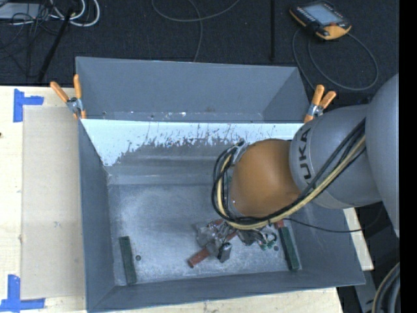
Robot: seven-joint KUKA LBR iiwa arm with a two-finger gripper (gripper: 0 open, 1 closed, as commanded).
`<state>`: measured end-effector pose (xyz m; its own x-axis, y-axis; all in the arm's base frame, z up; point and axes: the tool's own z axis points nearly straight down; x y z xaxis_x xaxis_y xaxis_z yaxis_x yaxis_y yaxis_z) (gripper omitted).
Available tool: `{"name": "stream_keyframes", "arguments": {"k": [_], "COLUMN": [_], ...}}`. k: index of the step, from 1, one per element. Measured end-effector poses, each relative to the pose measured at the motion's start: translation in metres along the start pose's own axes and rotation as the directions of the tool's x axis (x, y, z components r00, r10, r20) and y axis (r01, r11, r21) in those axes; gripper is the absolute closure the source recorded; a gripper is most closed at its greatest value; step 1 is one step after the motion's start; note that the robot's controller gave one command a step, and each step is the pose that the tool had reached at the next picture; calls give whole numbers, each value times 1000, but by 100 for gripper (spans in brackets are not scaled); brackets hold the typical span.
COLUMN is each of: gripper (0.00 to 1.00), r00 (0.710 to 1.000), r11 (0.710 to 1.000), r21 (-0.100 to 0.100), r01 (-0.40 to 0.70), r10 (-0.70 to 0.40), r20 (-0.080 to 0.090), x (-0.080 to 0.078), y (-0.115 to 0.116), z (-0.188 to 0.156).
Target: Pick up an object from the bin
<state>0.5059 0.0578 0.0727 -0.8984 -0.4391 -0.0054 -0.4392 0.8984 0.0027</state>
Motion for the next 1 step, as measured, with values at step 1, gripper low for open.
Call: {"name": "stream_keyframes", "arguments": {"k": [1], "gripper": [100], "r00": [999], "r11": [999], "r21": [1], "r01": [38], "r10": [-38], "r20": [-11], "x": [-34], "y": [34], "z": [-47]}}
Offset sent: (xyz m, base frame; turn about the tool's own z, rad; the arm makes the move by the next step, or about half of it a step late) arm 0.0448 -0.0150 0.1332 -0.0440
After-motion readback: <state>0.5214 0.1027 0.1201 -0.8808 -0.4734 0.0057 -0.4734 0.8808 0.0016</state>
